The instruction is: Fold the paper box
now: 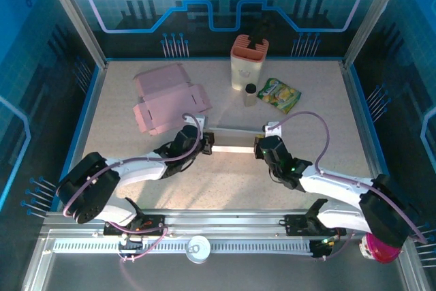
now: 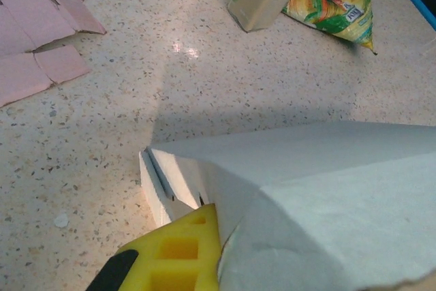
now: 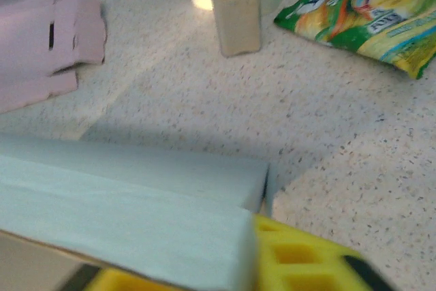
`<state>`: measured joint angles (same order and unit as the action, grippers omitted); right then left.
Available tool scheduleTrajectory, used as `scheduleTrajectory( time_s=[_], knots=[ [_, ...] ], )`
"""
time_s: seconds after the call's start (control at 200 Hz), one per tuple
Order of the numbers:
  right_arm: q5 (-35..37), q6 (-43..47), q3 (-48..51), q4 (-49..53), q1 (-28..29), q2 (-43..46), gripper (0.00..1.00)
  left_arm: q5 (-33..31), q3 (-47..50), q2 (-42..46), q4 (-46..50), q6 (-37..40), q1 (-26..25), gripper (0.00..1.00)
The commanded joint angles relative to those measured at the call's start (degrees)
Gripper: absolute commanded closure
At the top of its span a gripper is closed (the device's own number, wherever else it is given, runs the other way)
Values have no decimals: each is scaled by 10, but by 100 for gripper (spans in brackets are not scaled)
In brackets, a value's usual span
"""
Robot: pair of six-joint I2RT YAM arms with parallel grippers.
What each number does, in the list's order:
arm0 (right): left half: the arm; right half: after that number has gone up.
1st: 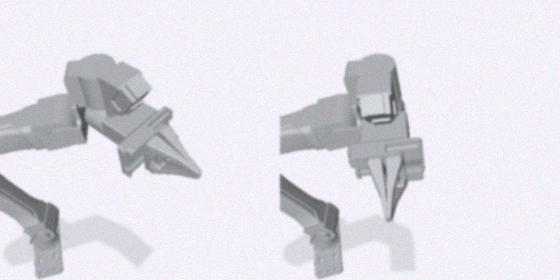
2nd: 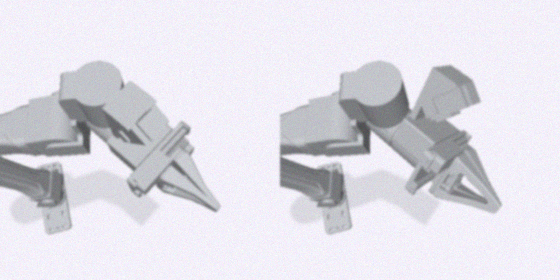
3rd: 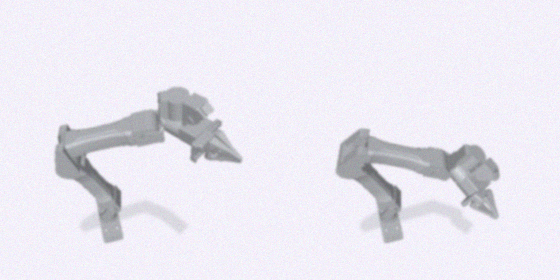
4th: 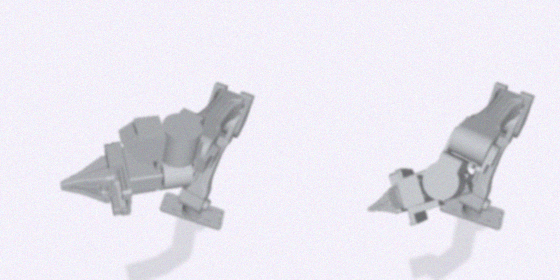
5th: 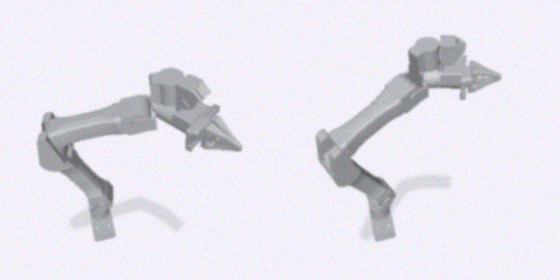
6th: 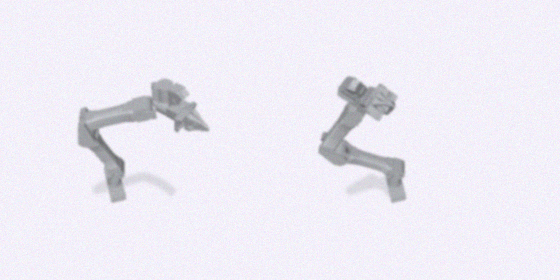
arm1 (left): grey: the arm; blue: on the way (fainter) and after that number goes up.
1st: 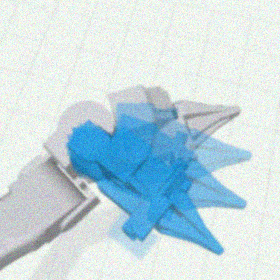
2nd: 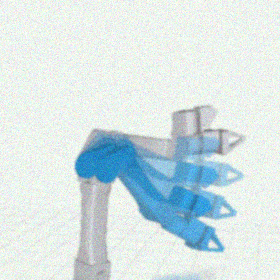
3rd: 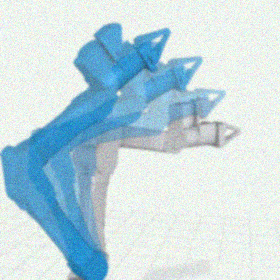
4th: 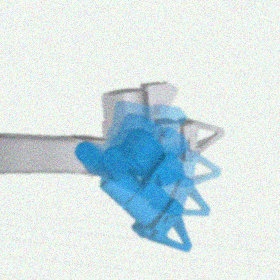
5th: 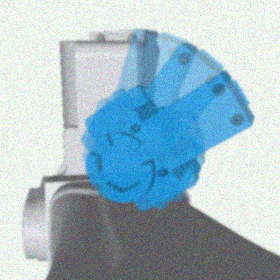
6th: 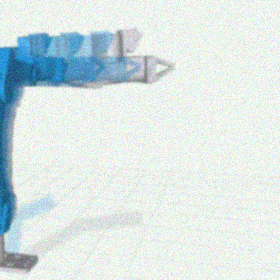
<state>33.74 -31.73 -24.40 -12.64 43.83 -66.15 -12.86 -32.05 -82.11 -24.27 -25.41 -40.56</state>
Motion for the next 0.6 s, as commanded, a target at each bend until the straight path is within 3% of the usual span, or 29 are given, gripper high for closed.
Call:
scheduleTrajectory(
  time_s=[0.0,0.265,0.595],
  knots=[
    [-52,-51,-30,100,20,38,66,12,12,5,35,4,-30,100],
    [-128,-140,-58,269,20,145,41,-72,19,-6,41,-1,-68,100],
    [-213,-230,-52,338,20,258,31,-127,31,-21,26,-25,-97,100]
  ],
)
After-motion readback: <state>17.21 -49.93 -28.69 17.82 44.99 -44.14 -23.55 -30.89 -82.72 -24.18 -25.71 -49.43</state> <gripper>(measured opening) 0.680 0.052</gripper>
